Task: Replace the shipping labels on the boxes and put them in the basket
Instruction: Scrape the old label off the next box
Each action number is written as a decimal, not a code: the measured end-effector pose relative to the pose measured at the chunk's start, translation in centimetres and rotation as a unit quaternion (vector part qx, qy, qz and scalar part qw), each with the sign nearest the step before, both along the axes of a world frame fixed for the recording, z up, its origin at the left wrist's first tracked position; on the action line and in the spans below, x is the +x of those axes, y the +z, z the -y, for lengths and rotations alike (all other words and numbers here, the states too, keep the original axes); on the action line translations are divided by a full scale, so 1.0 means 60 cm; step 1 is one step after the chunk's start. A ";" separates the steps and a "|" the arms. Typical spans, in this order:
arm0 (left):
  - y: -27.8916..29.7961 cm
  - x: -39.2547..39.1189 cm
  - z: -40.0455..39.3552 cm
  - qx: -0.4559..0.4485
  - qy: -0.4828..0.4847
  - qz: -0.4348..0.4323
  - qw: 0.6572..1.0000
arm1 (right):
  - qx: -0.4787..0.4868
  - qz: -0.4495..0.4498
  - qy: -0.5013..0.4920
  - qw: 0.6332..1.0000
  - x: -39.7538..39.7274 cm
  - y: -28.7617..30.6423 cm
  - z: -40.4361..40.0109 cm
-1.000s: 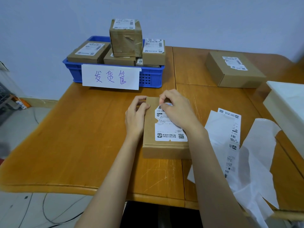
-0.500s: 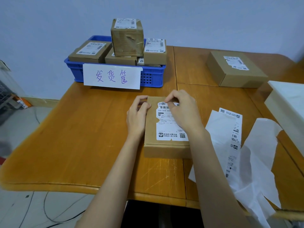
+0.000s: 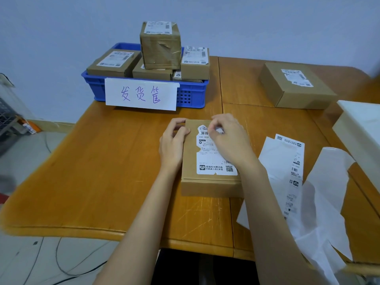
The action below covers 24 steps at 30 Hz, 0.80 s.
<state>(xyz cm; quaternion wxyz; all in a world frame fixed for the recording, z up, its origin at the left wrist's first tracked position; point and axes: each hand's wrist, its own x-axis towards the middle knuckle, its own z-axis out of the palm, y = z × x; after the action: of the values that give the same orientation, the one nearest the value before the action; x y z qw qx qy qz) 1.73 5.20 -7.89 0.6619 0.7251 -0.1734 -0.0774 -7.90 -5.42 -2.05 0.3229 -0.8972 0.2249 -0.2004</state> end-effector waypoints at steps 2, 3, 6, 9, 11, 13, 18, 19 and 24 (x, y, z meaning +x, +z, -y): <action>0.000 -0.001 0.000 -0.001 0.000 -0.004 1.000 | 0.032 0.034 -0.016 0.999 -0.001 0.001 -0.004; 0.000 -0.001 0.000 -0.001 0.000 -0.004 1.000 | 0.025 0.033 -0.020 0.999 0.000 0.001 -0.005; 0.000 -0.003 -0.001 0.002 0.000 -0.001 1.000 | -0.039 -0.003 -0.028 0.999 0.006 -0.002 -0.006; -0.001 -0.002 0.000 0.003 -0.002 -0.005 1.000 | -0.076 -0.011 -0.031 0.997 0.011 -0.005 -0.004; -0.001 -0.003 0.000 0.001 -0.002 -0.005 1.000 | -0.090 -0.014 -0.025 0.996 0.012 -0.007 -0.002; -0.001 -0.003 0.000 -0.001 -0.003 -0.003 1.000 | -0.091 -0.014 -0.015 0.996 0.011 -0.008 -0.001; -0.001 -0.001 0.001 -0.010 -0.002 0.000 1.000 | -0.100 -0.019 -0.006 0.995 0.011 -0.010 0.001; 0.000 -0.001 0.002 -0.011 -0.002 0.001 1.000 | -0.100 -0.019 -0.006 0.995 0.011 -0.010 0.001; -0.004 0.000 0.001 -0.011 -0.001 0.003 1.000 | -0.098 -0.032 -0.006 0.995 0.009 -0.008 -0.002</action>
<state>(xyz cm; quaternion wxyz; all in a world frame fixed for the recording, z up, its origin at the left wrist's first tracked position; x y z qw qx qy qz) 1.70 5.12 -8.16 0.6690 0.7182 -0.1766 -0.0741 -7.38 -5.32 -2.55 0.2251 -0.9289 0.2201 -0.1951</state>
